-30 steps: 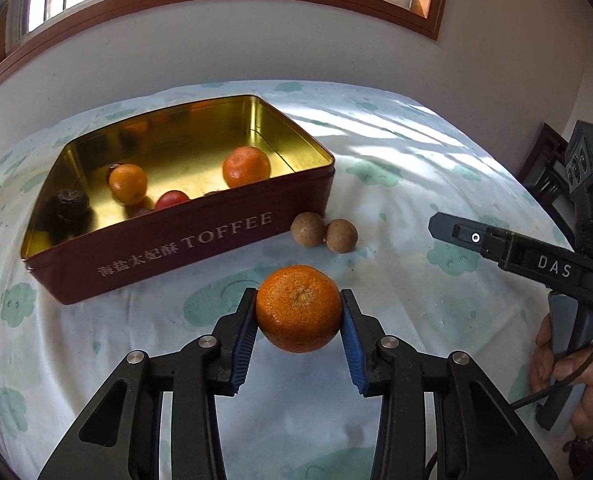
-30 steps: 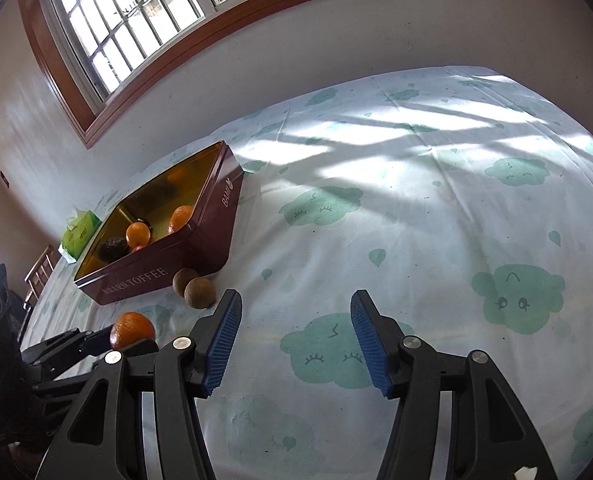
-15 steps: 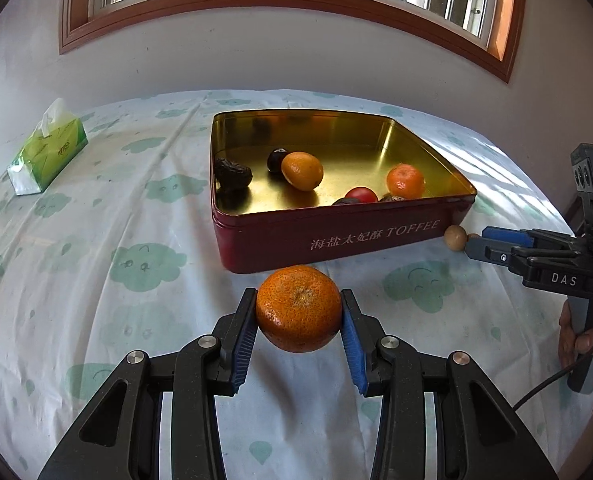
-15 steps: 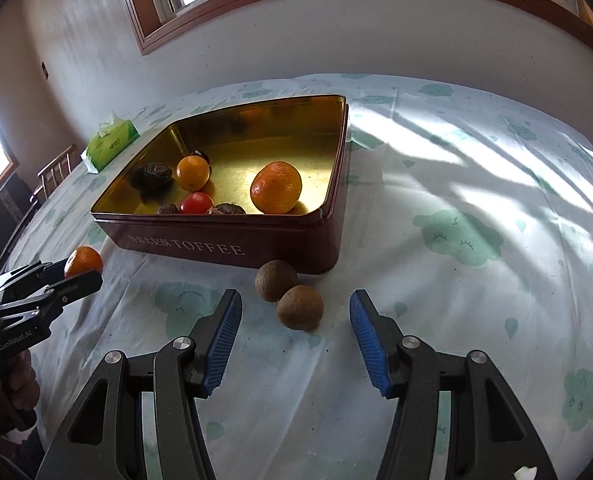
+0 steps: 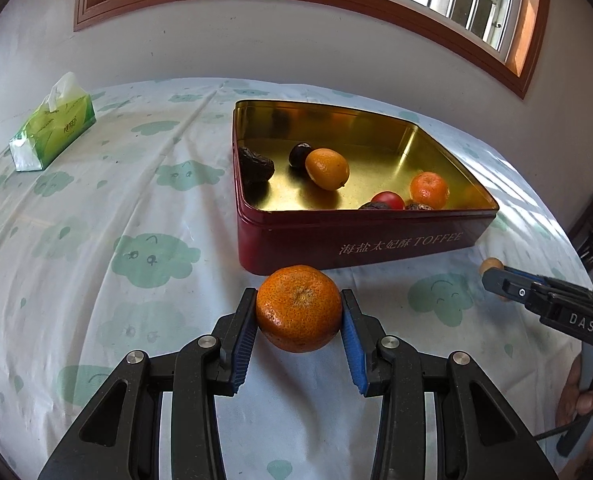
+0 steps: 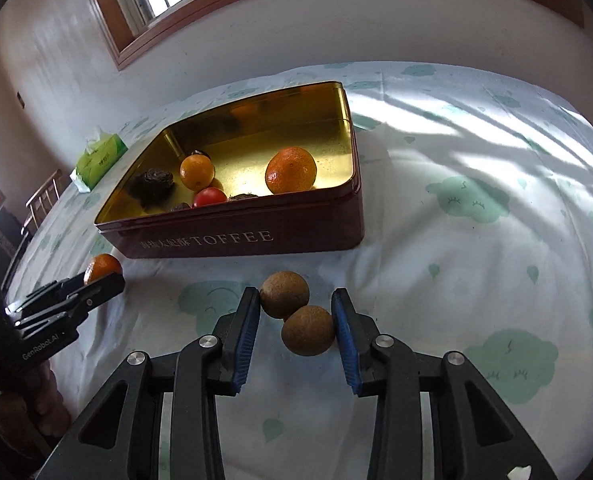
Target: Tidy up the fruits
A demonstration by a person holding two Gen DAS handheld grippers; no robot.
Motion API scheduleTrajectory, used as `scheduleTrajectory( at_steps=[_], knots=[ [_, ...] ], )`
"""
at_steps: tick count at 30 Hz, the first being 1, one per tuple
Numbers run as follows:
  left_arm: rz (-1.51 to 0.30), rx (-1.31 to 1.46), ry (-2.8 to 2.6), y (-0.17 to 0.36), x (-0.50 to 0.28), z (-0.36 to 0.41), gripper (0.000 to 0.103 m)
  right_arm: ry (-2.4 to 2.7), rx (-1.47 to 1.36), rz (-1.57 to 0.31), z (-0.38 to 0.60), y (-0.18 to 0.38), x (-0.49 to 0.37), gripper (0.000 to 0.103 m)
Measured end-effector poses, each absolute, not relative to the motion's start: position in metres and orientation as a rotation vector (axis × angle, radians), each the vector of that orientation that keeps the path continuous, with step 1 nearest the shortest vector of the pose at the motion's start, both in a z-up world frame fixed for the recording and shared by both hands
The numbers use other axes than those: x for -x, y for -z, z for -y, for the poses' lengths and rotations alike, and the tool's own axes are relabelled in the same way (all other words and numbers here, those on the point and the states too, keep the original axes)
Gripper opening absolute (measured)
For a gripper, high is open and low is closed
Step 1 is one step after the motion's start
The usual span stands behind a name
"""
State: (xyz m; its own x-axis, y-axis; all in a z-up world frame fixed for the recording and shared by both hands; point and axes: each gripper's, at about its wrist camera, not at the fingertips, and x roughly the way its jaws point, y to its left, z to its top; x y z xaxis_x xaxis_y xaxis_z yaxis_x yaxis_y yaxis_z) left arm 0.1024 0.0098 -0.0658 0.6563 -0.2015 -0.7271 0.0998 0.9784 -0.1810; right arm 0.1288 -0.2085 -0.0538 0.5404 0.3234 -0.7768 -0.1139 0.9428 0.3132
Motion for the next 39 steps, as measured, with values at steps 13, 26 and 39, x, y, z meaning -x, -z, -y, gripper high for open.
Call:
scheduleTrajectory(
  at_steps=[13,26,39],
  knots=[
    [-0.876,0.125,0.126,0.070,-0.106,-0.008,0.041,-0.156,-0.143,-0.939,0.187,0.058,-0.115,0.037],
    [-0.881,0.081,0.102,0.072,-0.107,-0.003,0.042,-0.149,-0.131,-0.938,0.185,0.058,-0.115,0.035],
    [-0.881,0.080,0.100,0.071,-0.107,-0.003,0.042,-0.149,-0.182,-0.912,0.192,0.055,-0.114,0.035]
  ],
)
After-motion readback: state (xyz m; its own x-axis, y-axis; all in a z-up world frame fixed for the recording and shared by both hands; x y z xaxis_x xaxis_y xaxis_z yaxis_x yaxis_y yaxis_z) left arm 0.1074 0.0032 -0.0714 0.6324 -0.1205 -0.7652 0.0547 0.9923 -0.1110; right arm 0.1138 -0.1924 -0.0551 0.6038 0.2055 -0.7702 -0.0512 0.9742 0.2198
